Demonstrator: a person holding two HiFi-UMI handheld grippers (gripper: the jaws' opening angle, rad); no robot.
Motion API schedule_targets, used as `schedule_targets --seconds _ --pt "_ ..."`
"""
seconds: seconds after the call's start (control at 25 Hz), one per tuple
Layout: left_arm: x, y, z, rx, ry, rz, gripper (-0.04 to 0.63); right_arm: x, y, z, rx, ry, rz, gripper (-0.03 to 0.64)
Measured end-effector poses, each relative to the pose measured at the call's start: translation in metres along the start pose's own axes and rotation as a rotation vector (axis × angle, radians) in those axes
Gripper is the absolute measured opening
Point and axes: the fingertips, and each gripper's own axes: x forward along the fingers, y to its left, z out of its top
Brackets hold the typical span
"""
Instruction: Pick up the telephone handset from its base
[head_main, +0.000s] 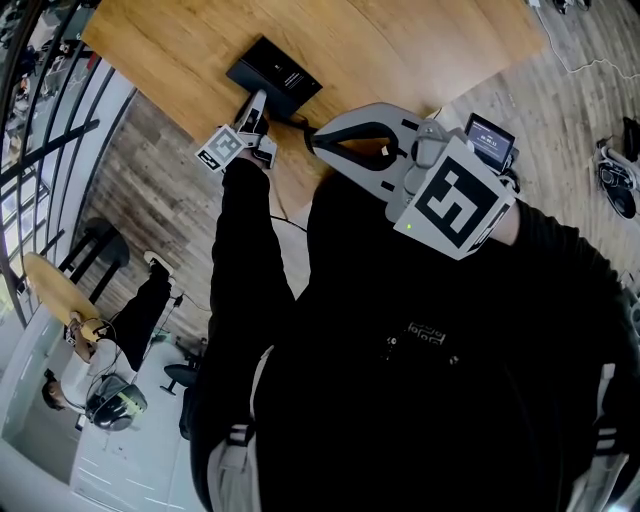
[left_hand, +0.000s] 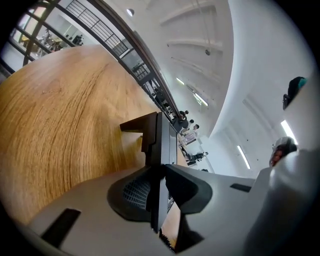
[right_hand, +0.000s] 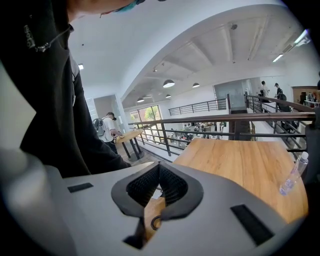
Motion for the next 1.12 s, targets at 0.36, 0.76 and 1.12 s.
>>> schedule_targets --seconds 0.36,0.76,1.12 --pt "-0.008 -0.015 0.004 0.015 -0.004 -0.02 0.083 -0.006 0.001 0.007 -0.023 -0.016 0.007 0.017" --pt "-0.033 -0.062 0.032 0.038 -0.161 -0.013 0.083 -0.017 0.007 0.018 -0.079 -0.054 0.058 0.017" --pt "-0.079 -0.164 0.059 0.182 -0.344 -0.002 0.083 -0.015 0.02 0.028 -0.141 -0.098 0.172 0.017"
